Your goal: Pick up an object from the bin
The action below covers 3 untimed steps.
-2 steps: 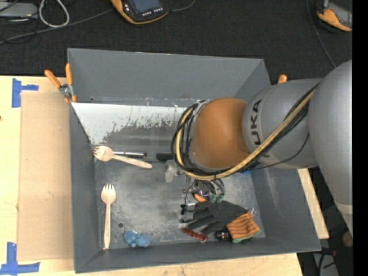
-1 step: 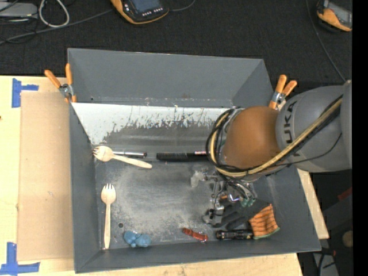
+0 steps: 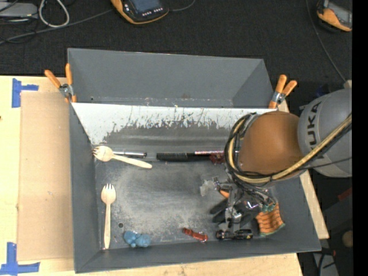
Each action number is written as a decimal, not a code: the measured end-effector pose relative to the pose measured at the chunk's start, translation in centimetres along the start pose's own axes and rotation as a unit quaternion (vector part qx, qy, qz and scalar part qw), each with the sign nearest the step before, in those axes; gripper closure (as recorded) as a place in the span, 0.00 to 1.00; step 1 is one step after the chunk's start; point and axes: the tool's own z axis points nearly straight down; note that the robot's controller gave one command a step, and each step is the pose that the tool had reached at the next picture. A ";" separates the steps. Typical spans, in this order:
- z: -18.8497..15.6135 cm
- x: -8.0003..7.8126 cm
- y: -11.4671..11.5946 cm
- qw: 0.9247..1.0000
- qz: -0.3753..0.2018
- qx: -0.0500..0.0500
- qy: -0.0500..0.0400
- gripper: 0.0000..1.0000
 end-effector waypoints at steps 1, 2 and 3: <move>2.8 1.6 -2.8 0.999 0.042 0.000 0.001 0.00; 2.9 1.0 -1.1 0.998 0.064 -0.001 -0.003 1.00; 2.9 1.0 -1.1 0.998 0.064 -0.001 -0.003 1.00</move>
Offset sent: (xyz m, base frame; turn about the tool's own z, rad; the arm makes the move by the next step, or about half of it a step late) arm -0.0059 -0.0147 -0.0292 0.1264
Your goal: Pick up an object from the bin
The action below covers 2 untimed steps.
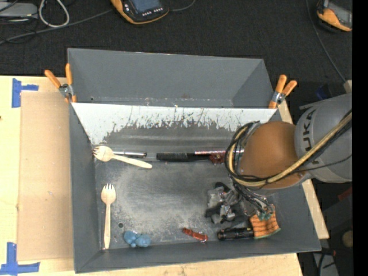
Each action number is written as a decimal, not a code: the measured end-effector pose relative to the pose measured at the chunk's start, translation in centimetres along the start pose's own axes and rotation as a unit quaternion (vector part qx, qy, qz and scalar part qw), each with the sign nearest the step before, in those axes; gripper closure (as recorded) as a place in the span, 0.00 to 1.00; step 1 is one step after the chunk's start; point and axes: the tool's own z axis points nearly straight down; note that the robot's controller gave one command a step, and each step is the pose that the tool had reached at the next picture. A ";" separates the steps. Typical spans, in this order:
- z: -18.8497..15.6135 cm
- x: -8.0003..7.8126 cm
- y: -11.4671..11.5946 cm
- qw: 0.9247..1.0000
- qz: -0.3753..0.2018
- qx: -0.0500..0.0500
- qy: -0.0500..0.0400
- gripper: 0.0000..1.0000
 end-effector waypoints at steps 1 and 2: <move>-2.5 0.3 0.2 1.000 0.000 -0.002 0.006 1.00; -7.3 0.2 0.2 1.000 0.000 -0.002 0.005 1.00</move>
Offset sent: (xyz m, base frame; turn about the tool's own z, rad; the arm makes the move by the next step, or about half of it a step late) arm -0.0034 0.0004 0.1357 0.0005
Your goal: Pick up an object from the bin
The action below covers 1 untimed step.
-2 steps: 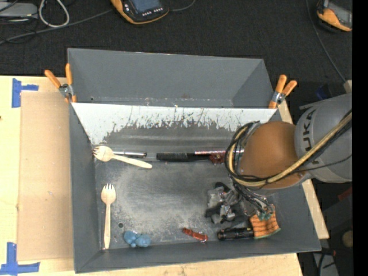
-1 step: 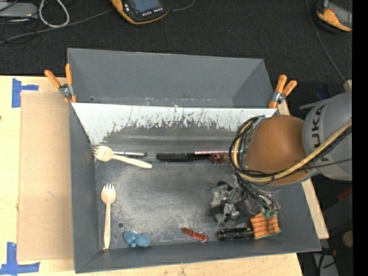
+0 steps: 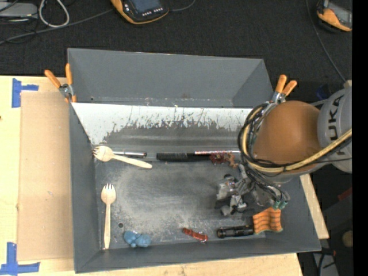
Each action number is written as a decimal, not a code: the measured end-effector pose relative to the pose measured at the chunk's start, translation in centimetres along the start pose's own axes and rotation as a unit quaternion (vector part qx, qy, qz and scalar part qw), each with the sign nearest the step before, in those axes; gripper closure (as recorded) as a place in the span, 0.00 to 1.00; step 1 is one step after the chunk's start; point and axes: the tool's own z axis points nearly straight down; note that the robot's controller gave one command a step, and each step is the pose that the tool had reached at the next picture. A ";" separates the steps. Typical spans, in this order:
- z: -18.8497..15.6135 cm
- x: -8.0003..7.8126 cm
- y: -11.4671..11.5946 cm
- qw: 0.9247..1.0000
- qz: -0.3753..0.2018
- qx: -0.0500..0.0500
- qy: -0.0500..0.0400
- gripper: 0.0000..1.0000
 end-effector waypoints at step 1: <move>-3.6 -0.2 0.0 1.000 0.000 0.001 -0.004 1.00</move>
Offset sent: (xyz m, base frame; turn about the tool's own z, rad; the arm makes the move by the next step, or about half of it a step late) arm 0.0013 0.0000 0.0462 0.0005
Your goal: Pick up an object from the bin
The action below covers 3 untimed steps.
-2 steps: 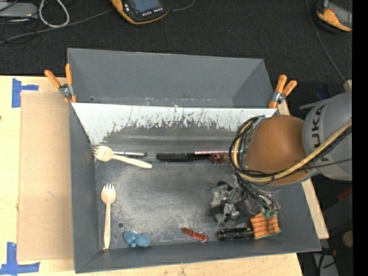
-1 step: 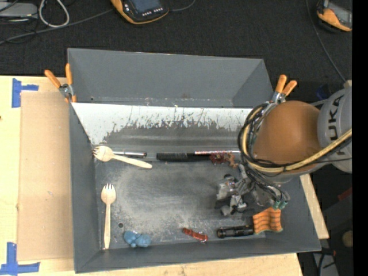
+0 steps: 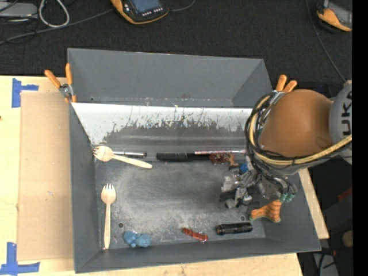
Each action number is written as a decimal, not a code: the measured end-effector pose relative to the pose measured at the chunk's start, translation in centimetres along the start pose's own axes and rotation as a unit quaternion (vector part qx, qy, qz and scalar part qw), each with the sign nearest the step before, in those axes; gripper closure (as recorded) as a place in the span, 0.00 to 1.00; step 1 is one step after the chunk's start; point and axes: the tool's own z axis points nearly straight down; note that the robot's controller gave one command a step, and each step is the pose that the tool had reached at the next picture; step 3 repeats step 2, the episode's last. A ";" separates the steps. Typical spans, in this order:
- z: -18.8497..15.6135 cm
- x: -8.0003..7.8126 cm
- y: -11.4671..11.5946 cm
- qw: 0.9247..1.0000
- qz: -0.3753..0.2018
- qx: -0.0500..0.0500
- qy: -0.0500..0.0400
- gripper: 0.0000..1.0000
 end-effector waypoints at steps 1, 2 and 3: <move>-0.8 0.0 0.1 1.000 0.001 -0.001 0.001 1.00; -2.2 0.0 0.1 1.000 0.001 -0.001 0.001 1.00; -2.2 0.0 0.1 1.000 0.001 -0.001 0.001 1.00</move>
Offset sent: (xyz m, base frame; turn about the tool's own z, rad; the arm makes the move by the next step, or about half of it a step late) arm -0.0001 0.0002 0.0338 0.0008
